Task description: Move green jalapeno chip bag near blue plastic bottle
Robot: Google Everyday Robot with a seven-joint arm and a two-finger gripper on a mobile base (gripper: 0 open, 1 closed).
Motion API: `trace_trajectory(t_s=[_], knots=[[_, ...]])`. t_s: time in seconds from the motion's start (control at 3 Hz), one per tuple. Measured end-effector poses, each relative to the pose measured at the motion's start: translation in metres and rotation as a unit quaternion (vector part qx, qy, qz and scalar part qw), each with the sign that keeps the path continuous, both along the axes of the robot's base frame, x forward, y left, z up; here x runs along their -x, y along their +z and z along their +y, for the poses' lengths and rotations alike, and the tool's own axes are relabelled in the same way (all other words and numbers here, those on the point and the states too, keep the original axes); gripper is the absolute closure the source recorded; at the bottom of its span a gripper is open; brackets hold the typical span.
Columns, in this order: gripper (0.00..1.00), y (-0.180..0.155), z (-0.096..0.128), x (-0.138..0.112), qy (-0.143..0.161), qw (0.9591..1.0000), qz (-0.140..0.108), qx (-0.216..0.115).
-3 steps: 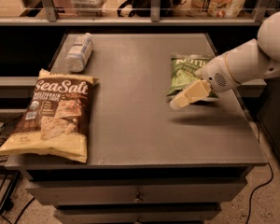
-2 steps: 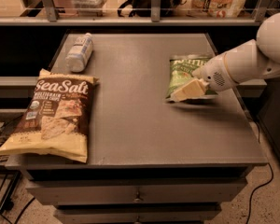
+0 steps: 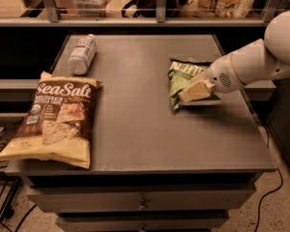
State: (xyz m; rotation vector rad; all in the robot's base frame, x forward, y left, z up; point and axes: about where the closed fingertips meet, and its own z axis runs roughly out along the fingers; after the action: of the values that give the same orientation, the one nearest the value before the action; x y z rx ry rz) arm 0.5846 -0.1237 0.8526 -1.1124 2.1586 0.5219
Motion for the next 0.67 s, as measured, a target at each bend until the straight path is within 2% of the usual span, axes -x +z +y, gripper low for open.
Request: trace_trajectory(t_s=[0.33,0.67], knots=[[1.0,0.0026,0.0,-0.0001,0.0,1.0,0.0,0.0],[1.0,0.0038,0.0,-0.0001,0.0,1.0,0.0,0.0]])
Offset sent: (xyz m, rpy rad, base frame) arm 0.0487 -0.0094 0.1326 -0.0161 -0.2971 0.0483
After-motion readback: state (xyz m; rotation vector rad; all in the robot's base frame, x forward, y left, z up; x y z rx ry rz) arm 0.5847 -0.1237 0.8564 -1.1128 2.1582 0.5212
